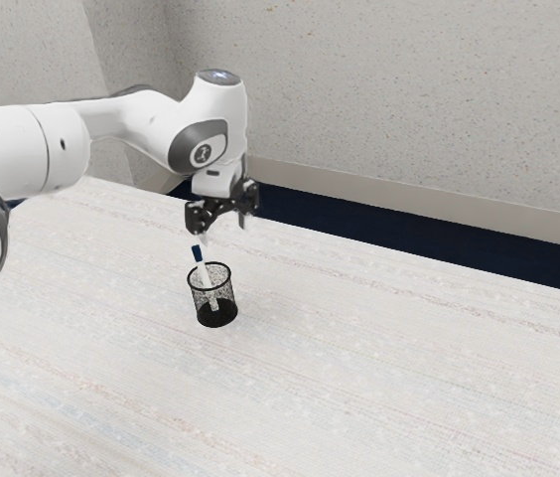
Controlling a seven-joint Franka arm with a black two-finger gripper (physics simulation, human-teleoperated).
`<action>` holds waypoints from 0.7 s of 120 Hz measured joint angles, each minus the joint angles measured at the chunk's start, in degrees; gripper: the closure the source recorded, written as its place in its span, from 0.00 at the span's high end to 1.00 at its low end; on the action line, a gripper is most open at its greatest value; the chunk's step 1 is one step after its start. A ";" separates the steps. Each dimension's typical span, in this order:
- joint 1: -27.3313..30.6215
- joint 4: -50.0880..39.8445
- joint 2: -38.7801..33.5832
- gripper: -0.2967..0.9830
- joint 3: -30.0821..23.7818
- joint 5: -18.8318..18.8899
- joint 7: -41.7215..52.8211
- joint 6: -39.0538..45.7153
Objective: Take the marker out of the pen holder and place it to the left of the pen holder.
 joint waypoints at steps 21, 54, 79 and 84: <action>4.19 0.25 -1.43 0.73 0.32 -1.52 3.34 0.60; 9.88 -2.90 -1.17 0.70 1.03 -4.20 -4.31 0.46; 9.67 -15.41 -9.33 0.68 1.21 -4.73 -9.62 4.60; 9.64 -16.87 -9.98 0.69 1.23 -4.76 -10.10 6.65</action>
